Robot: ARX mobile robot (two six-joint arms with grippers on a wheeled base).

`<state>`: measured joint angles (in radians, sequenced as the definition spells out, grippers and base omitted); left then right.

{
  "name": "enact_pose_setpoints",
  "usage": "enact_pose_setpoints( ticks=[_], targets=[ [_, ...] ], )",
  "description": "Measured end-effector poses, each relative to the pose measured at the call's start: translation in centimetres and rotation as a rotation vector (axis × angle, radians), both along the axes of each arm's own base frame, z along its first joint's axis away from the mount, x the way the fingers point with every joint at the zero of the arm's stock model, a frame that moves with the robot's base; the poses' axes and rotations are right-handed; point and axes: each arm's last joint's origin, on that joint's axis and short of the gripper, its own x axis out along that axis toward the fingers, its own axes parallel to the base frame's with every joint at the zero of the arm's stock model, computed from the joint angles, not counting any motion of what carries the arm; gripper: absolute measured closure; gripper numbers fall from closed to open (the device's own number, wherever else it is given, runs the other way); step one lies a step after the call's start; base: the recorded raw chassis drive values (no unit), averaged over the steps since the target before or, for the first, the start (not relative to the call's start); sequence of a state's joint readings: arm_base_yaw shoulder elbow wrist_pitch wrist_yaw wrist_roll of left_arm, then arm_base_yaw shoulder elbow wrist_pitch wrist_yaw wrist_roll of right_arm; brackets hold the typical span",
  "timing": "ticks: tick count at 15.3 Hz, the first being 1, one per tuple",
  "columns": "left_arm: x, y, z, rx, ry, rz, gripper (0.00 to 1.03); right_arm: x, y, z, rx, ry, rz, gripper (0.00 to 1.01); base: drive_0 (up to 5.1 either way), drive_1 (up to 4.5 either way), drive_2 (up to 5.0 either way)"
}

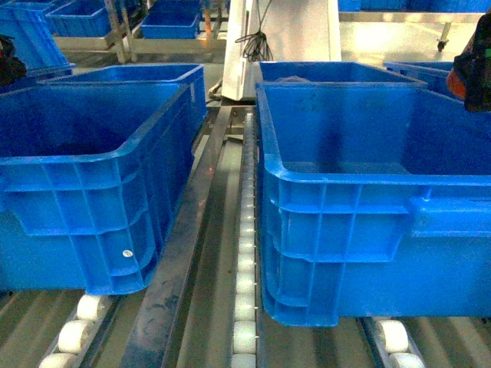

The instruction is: Sort blue parts and orange caps into right shelf containers

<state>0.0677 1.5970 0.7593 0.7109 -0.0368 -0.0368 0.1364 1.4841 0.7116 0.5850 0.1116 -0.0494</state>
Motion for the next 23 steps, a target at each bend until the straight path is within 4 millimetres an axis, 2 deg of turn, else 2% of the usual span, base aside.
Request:
enact_pose_setpoints(
  ticks=[23],
  targets=[
    [0.0, -0.01, 0.01, 0.0, 0.0, 0.0, 0.05, 0.01, -0.01, 0.0, 0.0, 0.0, 0.0, 0.03, 0.0, 0.0, 0.0]
  ],
)
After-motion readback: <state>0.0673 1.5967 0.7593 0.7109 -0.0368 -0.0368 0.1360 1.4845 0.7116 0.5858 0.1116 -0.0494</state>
